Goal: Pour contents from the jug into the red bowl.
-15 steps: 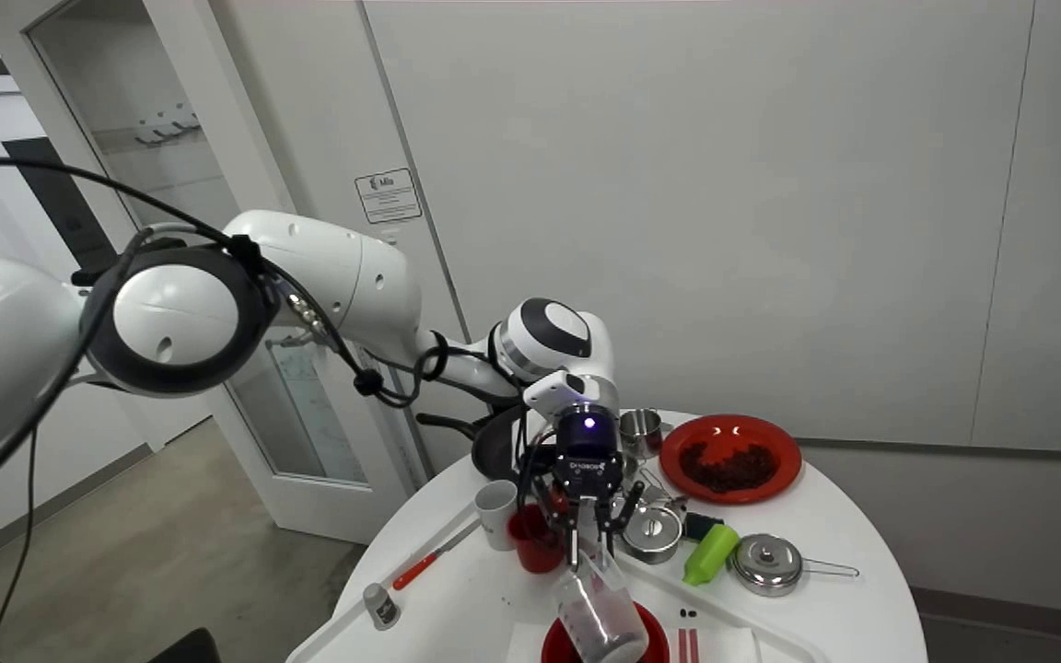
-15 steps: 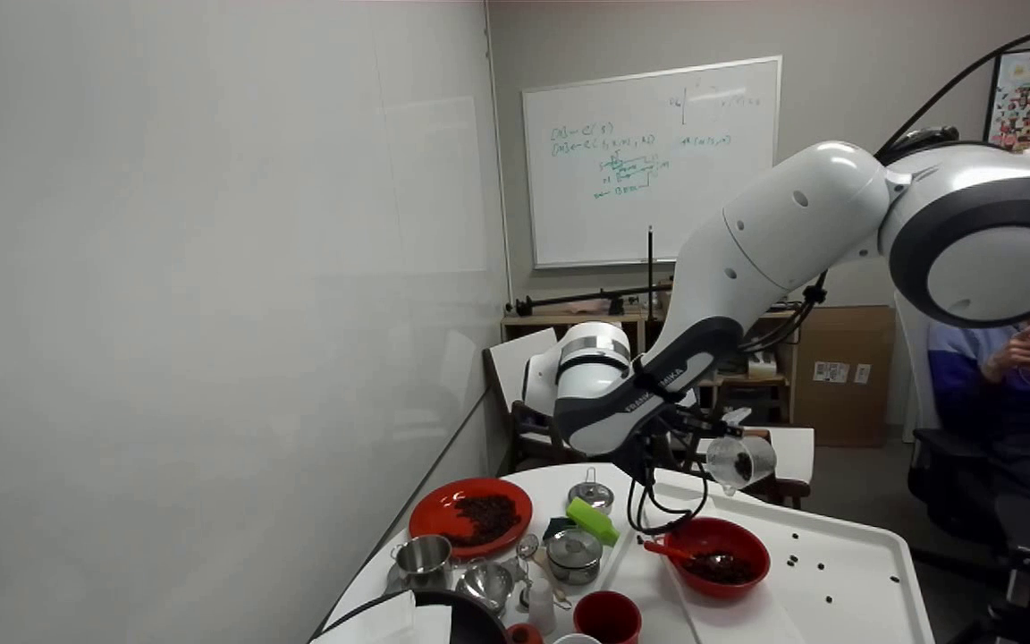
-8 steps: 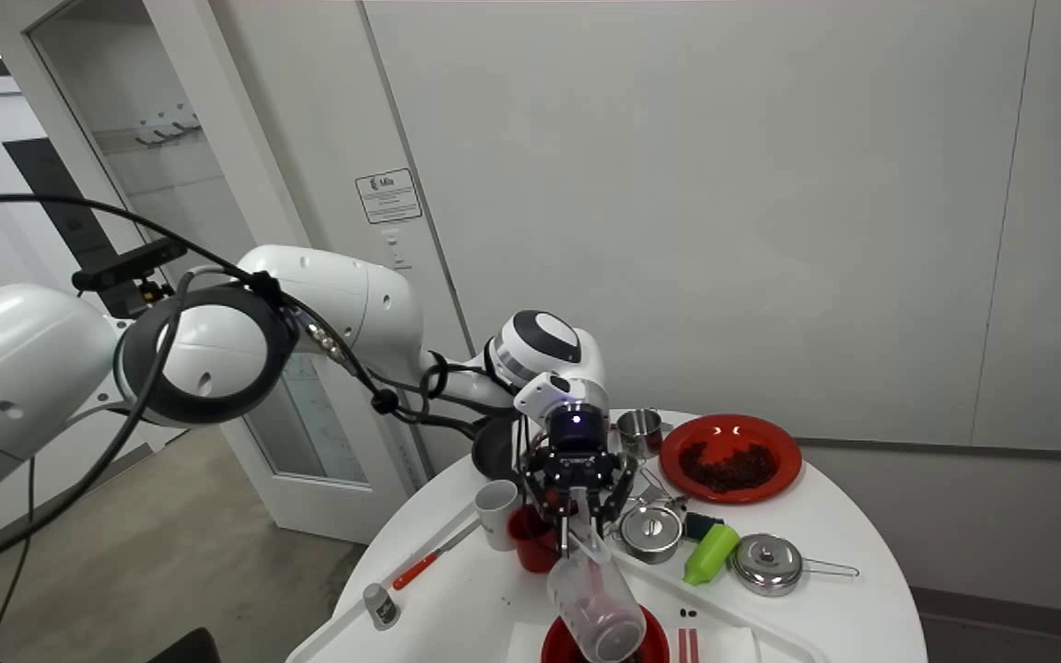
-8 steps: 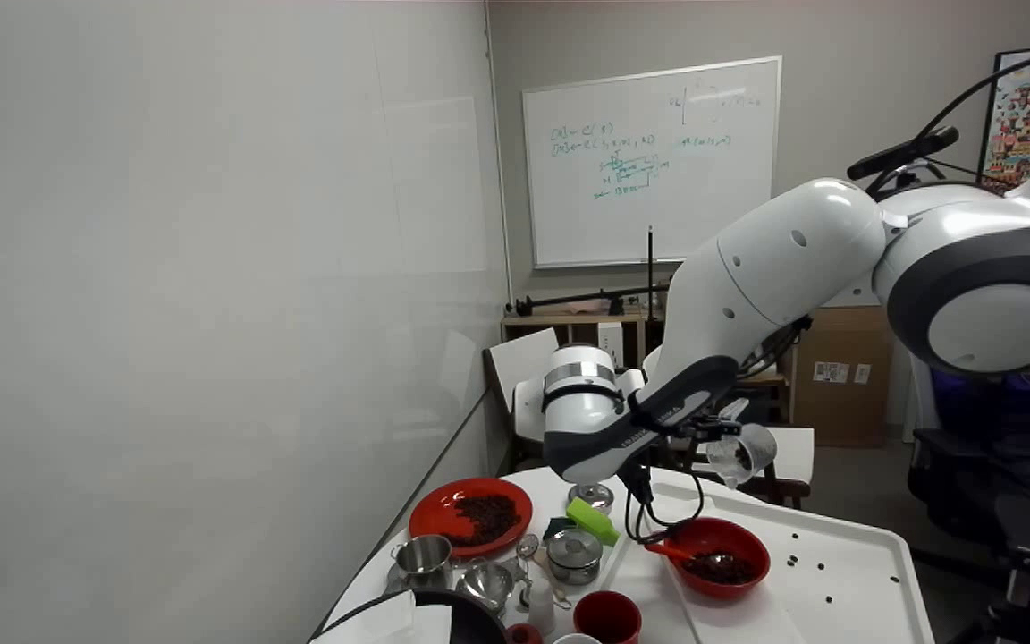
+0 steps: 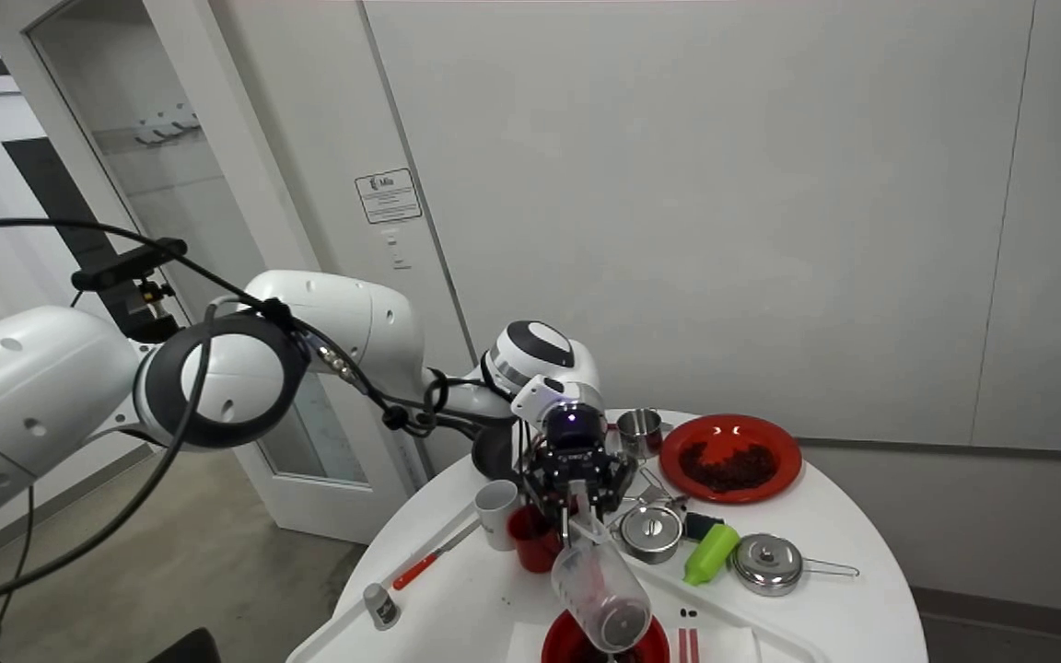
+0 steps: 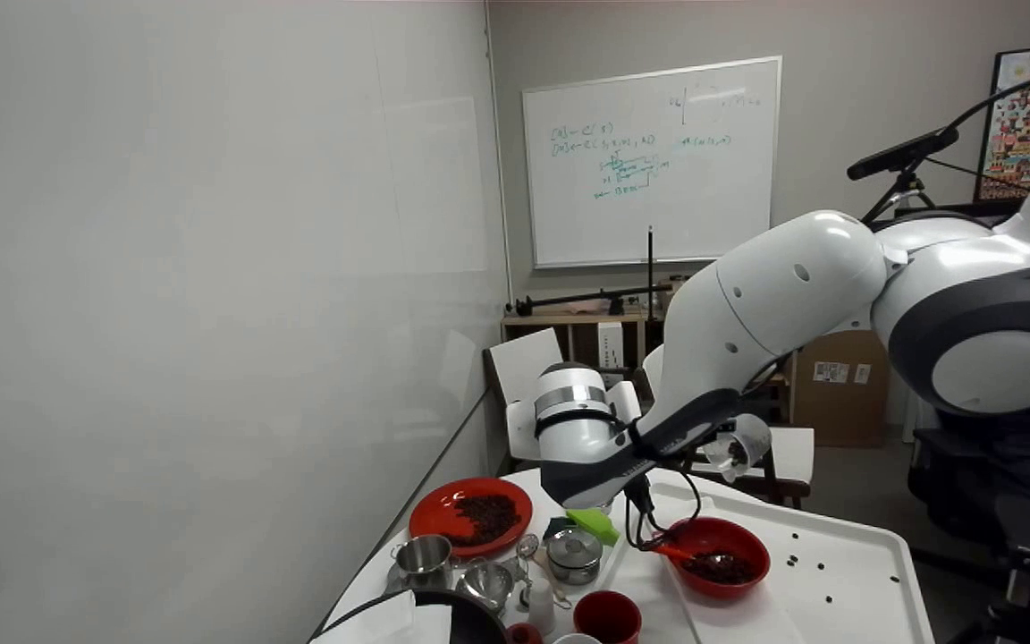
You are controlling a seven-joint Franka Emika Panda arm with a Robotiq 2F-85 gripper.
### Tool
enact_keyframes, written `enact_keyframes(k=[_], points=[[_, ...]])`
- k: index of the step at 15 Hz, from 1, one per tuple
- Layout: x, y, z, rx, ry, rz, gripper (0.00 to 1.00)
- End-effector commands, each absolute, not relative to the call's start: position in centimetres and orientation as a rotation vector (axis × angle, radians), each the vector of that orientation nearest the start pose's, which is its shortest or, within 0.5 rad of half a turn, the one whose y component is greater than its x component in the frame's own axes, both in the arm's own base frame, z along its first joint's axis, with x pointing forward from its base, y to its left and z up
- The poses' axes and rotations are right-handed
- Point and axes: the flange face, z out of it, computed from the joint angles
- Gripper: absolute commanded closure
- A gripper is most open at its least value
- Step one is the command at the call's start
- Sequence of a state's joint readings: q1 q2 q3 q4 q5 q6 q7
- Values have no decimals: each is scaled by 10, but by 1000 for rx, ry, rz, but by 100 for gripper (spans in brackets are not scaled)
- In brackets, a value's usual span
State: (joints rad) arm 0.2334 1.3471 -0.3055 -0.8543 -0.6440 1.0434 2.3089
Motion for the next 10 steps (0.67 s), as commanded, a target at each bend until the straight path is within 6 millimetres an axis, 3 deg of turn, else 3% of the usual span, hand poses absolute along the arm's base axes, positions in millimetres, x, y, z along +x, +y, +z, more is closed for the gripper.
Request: enact_keyframes(k=[1,10], points=[[662,-45,105,644,-1536,614,91],[657,-33,103,564,-1467,682,91]])
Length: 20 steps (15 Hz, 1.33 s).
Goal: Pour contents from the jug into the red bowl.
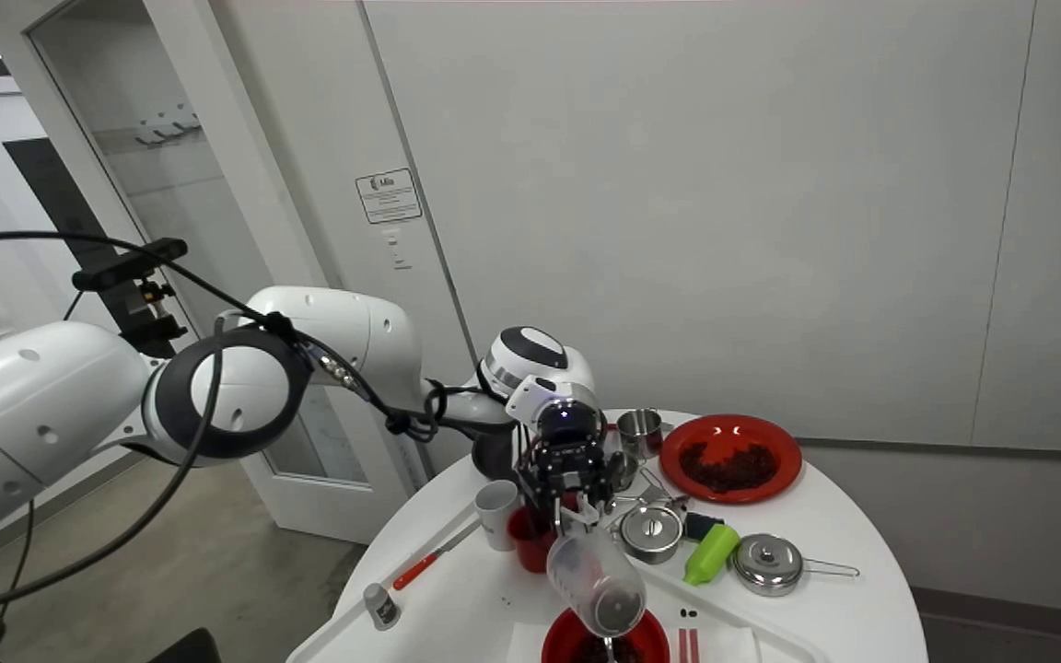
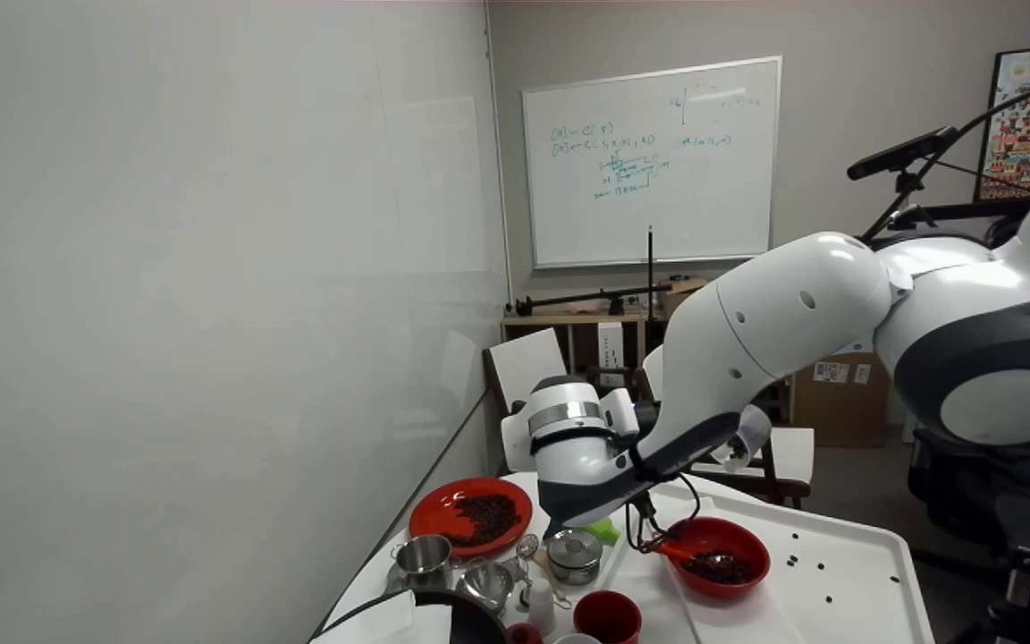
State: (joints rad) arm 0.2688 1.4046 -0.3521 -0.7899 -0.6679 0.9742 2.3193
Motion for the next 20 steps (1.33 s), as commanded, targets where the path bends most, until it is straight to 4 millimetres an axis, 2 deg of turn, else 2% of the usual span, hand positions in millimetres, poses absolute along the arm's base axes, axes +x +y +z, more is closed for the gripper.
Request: enact_keyframes(k=[1,7,10,15,20], points=[[657,-33,103,555,-1458,688,91],[654,-30,98,544,-1418,694,91],[657,-29,92,679,-1419,595,91],[659,-23,69,888,-1428,407,91],[655,-15,53,1001,-1451,246,91]])
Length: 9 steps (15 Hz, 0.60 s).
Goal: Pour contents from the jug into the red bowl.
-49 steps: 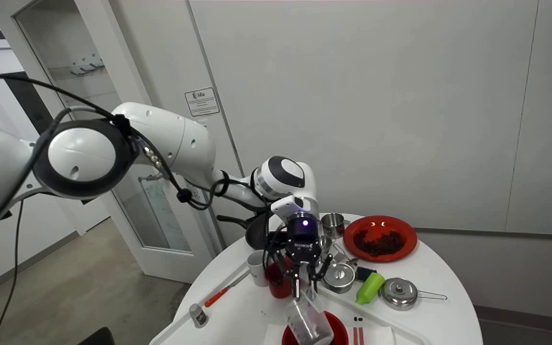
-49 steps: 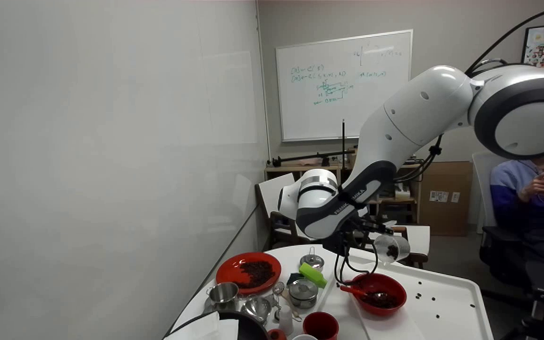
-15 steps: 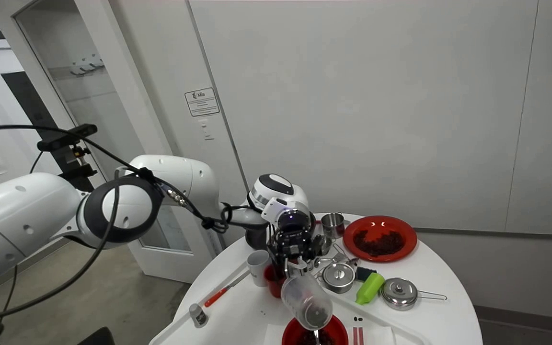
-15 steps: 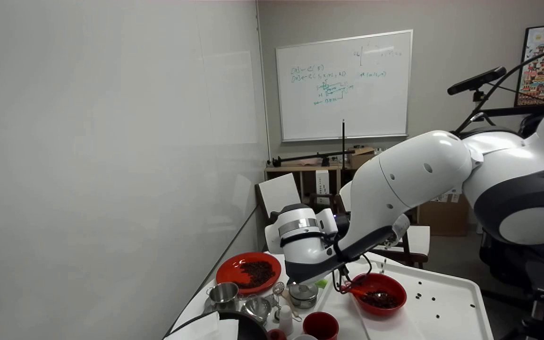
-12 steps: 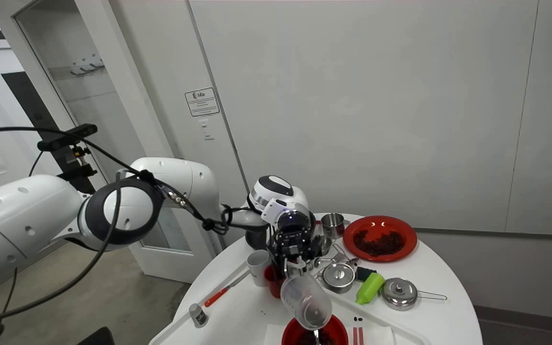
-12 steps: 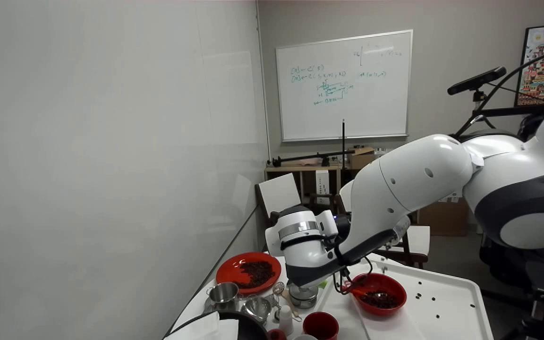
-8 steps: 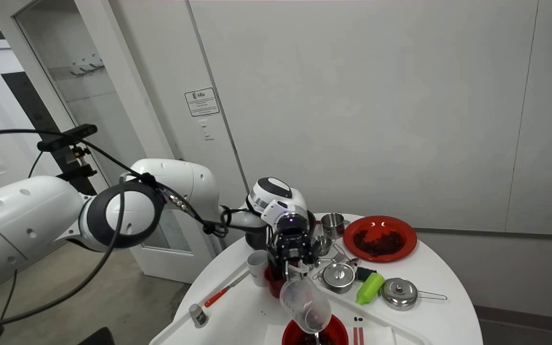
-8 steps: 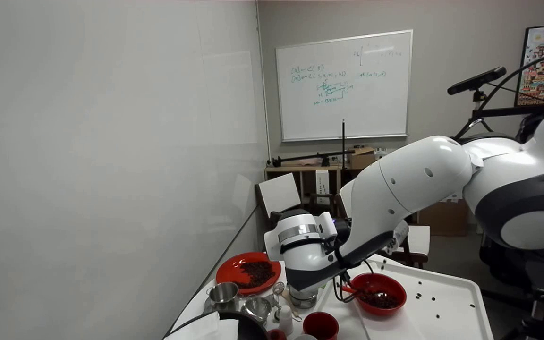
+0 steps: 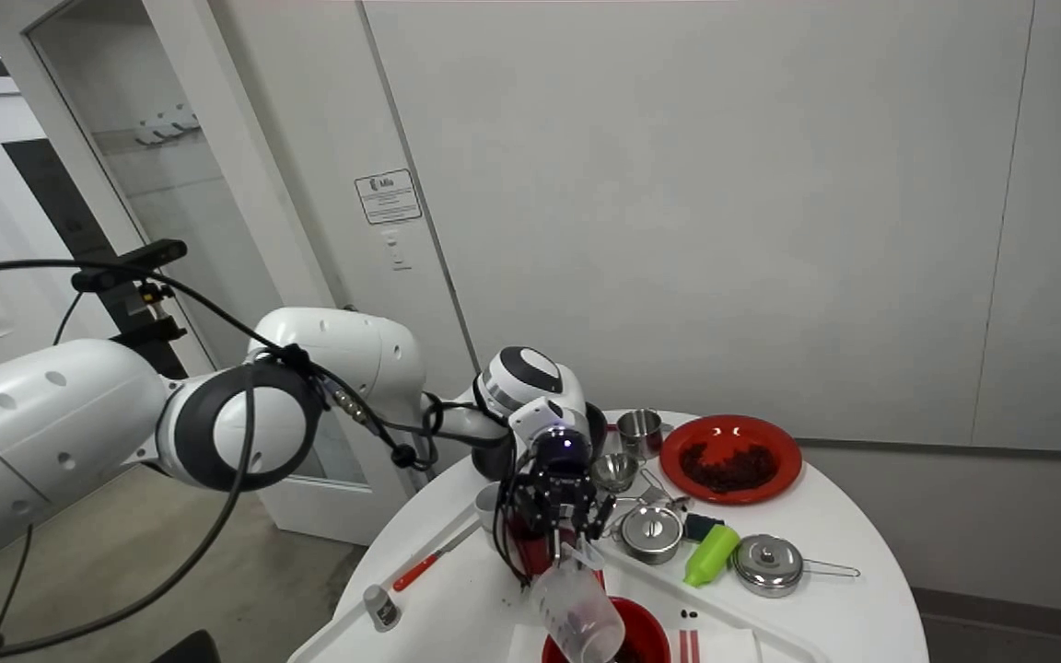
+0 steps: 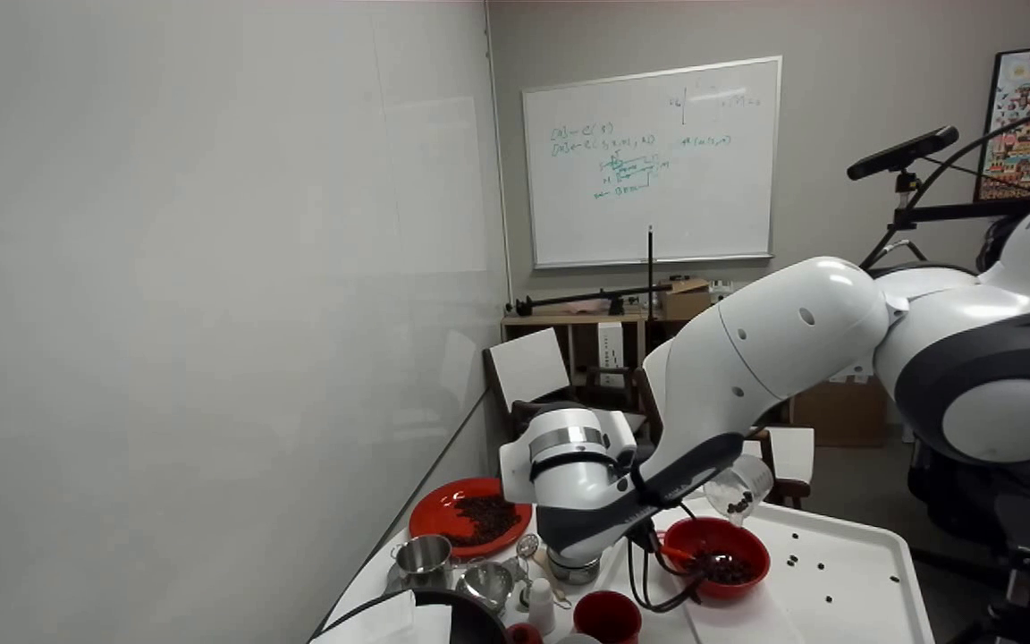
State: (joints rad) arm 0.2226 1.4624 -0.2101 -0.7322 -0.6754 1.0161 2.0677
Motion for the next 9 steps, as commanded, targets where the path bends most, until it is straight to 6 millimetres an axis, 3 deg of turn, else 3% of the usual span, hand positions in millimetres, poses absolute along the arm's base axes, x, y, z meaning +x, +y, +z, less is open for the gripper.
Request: enact_keyframes(k=[1,6,9], points=[[657,-13,50,1064,-1452,195,91],[659,-12,43,1250,-1439,-6,91],[660,-14,49,1323,-1423,-116,91]])
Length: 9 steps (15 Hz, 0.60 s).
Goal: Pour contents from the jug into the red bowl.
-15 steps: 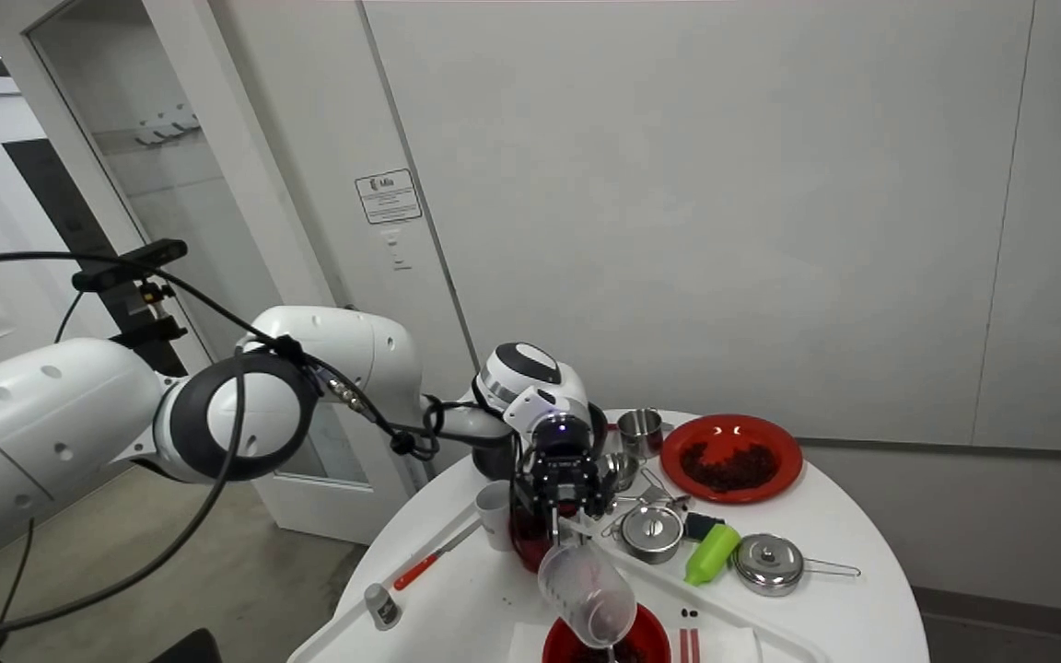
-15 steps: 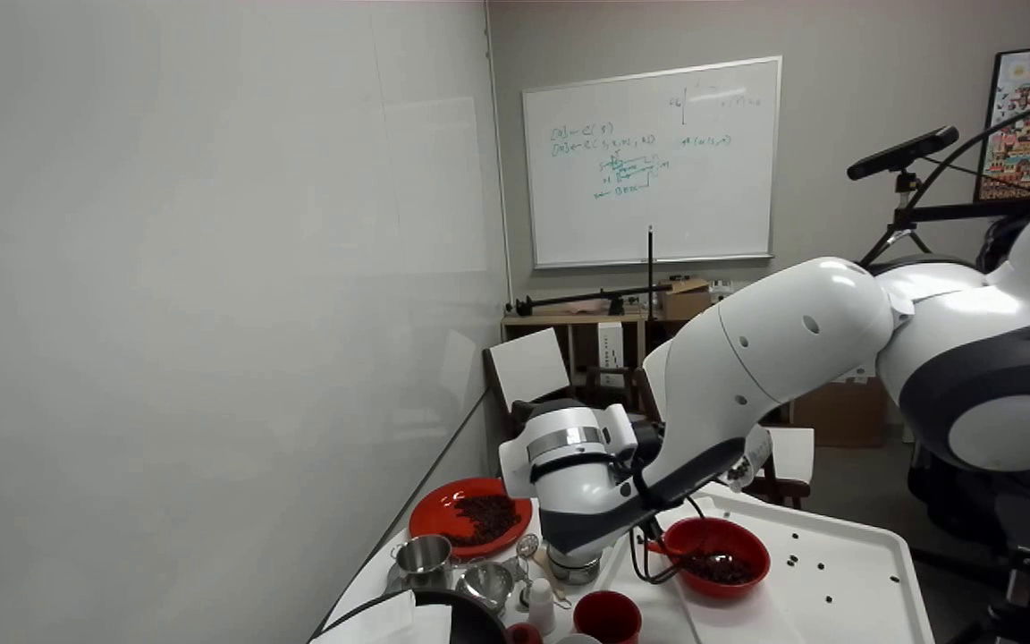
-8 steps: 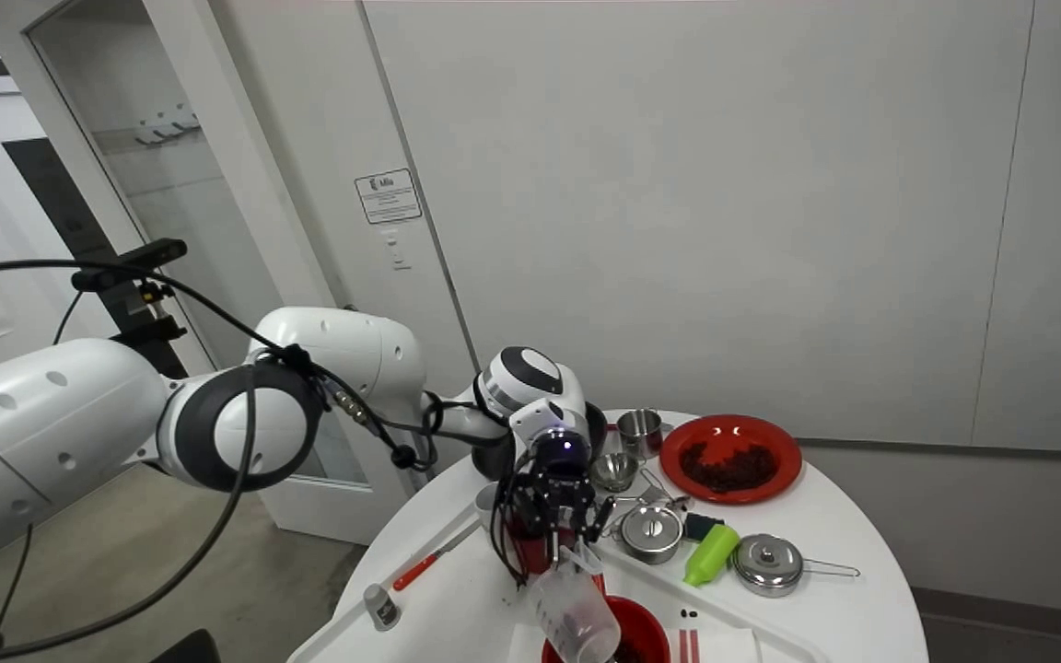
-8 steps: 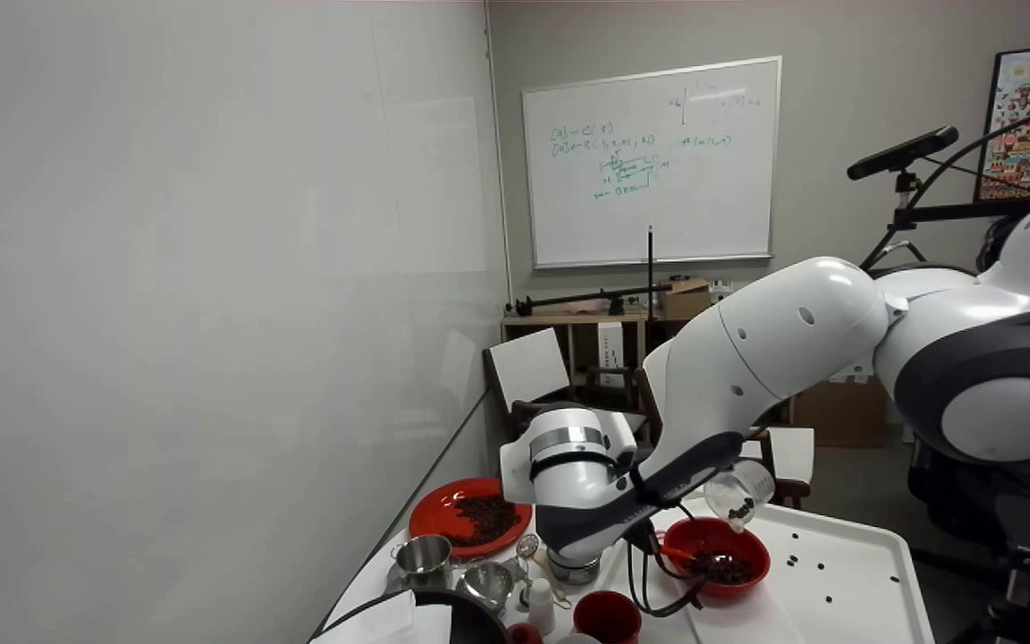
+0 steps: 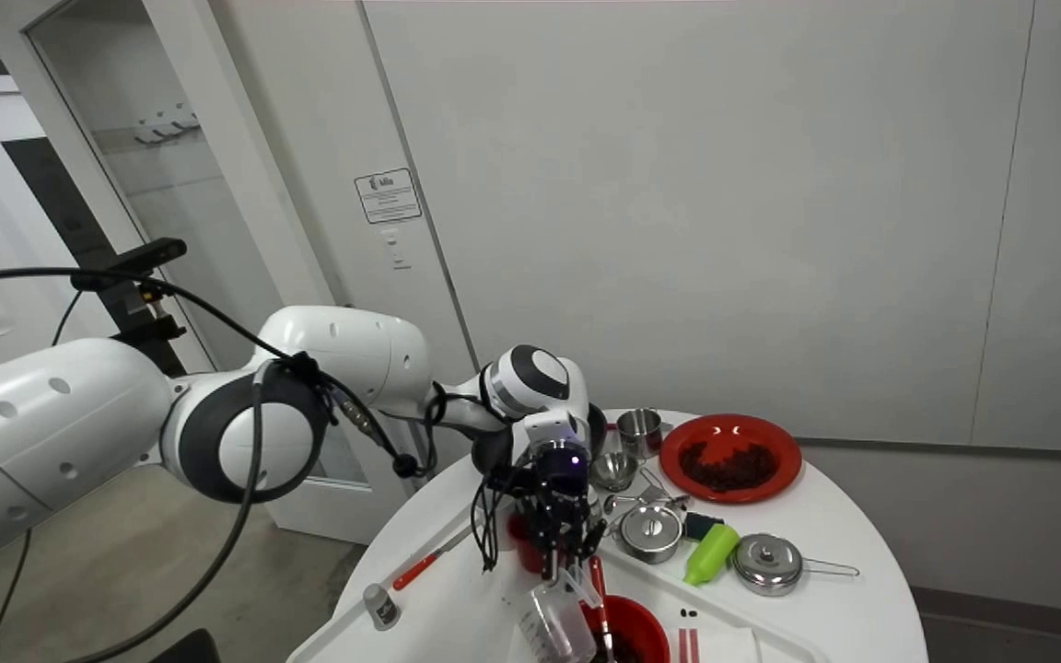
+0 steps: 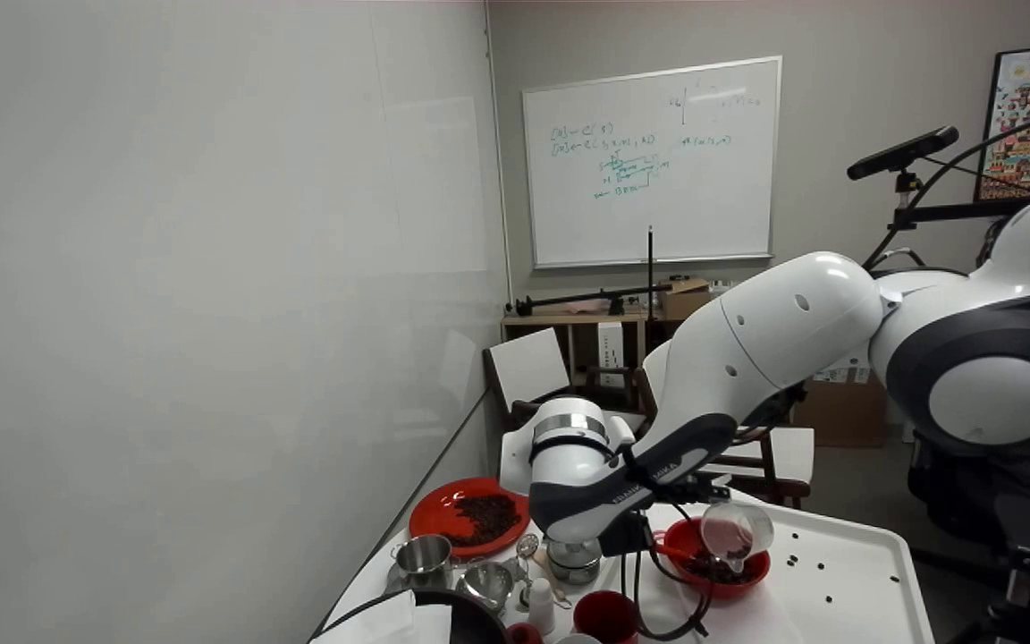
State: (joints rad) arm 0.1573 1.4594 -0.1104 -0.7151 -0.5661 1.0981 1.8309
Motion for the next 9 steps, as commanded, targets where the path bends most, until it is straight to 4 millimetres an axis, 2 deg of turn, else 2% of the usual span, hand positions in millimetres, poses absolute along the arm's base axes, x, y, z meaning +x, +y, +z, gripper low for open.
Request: enact_keyframes(k=[1,6,9], points=[[660,-14,54,1334,-1414,-141,91],[673,-9,100,1410,-1422,-174,91],[686,9,127,1586,-1357,-193,91]])
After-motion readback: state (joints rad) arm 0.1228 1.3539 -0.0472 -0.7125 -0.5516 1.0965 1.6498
